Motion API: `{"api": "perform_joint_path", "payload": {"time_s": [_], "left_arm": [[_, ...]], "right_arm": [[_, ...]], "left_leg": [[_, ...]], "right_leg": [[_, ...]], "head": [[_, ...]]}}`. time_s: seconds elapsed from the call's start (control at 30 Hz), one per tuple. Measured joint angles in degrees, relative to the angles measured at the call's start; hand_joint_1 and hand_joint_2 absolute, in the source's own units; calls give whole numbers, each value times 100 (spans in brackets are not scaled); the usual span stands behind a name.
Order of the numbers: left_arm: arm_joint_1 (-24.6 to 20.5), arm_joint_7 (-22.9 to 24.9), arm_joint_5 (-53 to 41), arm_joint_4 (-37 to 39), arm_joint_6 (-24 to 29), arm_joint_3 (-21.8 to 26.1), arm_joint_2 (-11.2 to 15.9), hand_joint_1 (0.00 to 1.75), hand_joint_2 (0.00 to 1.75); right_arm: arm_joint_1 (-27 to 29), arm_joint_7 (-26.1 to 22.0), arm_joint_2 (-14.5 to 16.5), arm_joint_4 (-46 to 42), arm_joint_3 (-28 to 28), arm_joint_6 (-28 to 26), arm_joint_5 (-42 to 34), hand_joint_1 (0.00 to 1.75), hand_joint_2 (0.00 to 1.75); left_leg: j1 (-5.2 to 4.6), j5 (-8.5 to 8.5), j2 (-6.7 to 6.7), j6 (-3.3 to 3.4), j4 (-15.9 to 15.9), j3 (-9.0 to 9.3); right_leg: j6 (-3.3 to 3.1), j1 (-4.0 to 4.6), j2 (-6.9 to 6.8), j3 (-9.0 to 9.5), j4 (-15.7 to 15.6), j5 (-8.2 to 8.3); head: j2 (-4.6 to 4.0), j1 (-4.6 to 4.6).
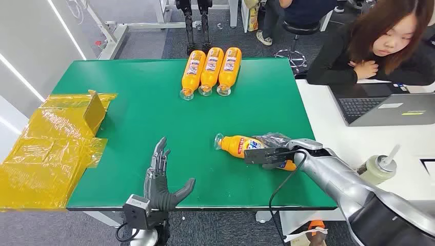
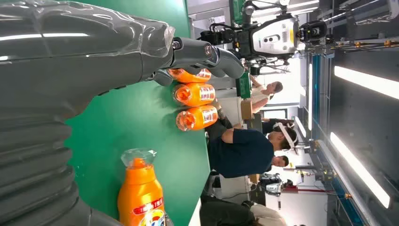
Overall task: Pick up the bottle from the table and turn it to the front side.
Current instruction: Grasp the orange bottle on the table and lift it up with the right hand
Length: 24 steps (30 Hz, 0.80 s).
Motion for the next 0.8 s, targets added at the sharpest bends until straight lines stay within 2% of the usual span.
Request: {"api": "perform_joint_path", "payload": {"time_s": [0.17,0.33,0.47,0.7,0.8], "left_arm": [[20,-1,9,-7,70,9,25,0,175],[70,-1,-198,-57,117,81,41,0,175],[96,-1,-478,-81,124,272,28,0,175],[103,-1,-680,-81,114,522,-31,0,175],[89,-1,-753,-81,12,584,-65,0,175]], "right_arm": [[81,-130,2,-25,2,-440,-52,175,175],[434,-257,-44,-451,-113,-1630,-76,175,175],[962,-100,-159,-1378,-560,-2354,194,175,175],[1964,103,-227,-2899,-1502,-2705,787,175,175],[2635,203,-252,-3692,-1973,-2926,1256,175,175]], "left_leg": [[2,1,6,2,0,4],[1,2,11,3,0,6],[1,3,17,3,0,-5],[2,14,-12,2,0,-49],[1,10,-26,3,-1,-60]], "right_leg": [[1,1,4,4,-3,5],[3,2,9,7,-8,8],[1,1,14,-5,-8,15],[2,2,-9,-45,-3,11],[9,2,-21,-48,-4,2]], "head": [[0,-1],[0,-1],[0,-1],[0,-2],[0,0]]}}
